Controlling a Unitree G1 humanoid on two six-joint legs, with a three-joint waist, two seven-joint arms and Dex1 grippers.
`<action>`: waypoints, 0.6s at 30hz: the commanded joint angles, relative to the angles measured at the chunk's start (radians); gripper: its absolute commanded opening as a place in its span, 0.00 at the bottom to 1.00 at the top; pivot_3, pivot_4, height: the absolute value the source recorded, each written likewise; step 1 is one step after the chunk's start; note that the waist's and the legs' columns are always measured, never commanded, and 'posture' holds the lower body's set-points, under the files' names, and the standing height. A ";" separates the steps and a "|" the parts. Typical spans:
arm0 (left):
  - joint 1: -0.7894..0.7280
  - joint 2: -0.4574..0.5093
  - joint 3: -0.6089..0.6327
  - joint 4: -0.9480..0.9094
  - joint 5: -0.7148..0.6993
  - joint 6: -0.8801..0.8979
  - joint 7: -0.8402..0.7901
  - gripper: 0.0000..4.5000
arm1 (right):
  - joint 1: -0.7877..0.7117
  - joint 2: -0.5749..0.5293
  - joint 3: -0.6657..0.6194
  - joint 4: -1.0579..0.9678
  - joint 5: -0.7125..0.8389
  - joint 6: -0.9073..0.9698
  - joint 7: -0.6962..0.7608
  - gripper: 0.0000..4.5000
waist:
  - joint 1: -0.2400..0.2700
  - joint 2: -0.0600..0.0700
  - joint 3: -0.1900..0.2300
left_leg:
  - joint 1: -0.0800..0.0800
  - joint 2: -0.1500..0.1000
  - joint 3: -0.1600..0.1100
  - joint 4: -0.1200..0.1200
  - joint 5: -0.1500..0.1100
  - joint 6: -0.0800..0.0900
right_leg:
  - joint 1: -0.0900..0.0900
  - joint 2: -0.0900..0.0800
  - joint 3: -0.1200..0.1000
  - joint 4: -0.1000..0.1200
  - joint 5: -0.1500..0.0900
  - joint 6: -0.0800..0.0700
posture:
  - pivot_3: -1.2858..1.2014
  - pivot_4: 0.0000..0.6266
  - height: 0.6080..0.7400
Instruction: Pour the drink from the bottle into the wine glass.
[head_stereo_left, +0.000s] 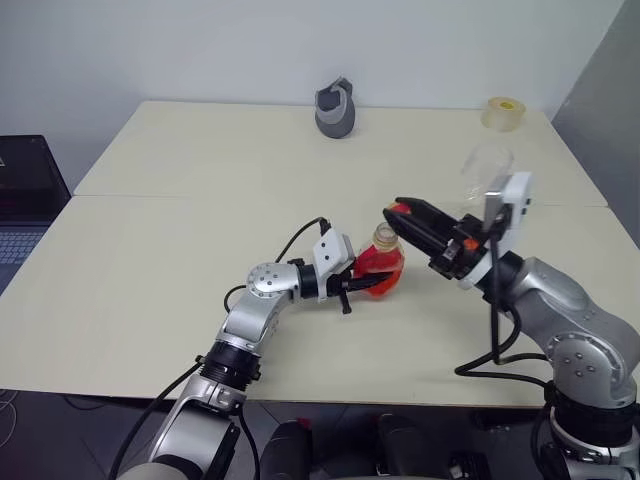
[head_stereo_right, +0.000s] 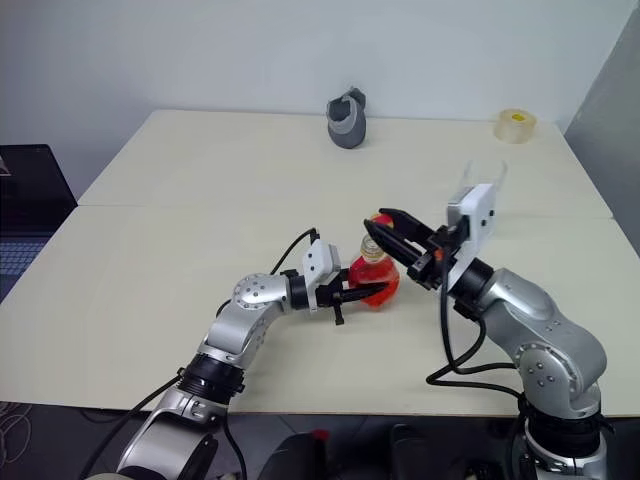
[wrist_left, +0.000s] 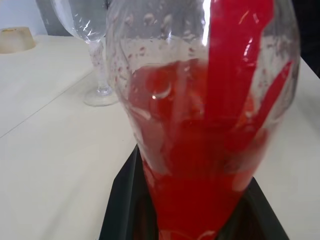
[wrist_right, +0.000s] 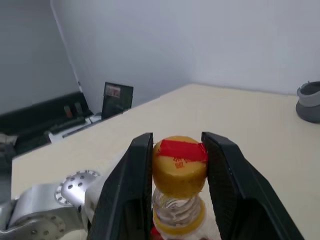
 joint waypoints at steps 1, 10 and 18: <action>-0.002 -0.004 0.014 -0.064 -0.033 0.001 -0.007 0.17 | 0.012 -0.034 -0.024 -0.024 0.016 -0.014 0.010 0.27 | 0.000 0.000 0.000 | 0.000 0.000 0.000 0.000 0.000 0.000 | 0.000 0.000 0.000 0.000 0.000 0.000 | 0.52 0.24 1.00; 0.017 0.014 0.019 -0.108 -0.077 0.050 -0.037 0.17 | 0.285 -0.194 -0.080 0.046 -0.230 -0.172 0.085 0.27 | 0.003 0.000 0.000 | -0.001 -0.001 0.002 0.000 0.000 0.000 | 0.000 0.000 -0.001 -0.001 0.000 0.001 | 0.52 0.24 1.00; 0.036 0.036 -0.002 -0.163 -0.119 0.109 -0.112 0.17 | 0.441 -0.100 -0.046 0.316 -0.420 -0.401 0.107 0.27 | -0.002 0.000 0.000 | 0.003 0.000 0.008 -0.001 0.000 0.000 | 0.000 0.001 0.003 0.001 0.000 0.001 | 0.52 0.24 1.00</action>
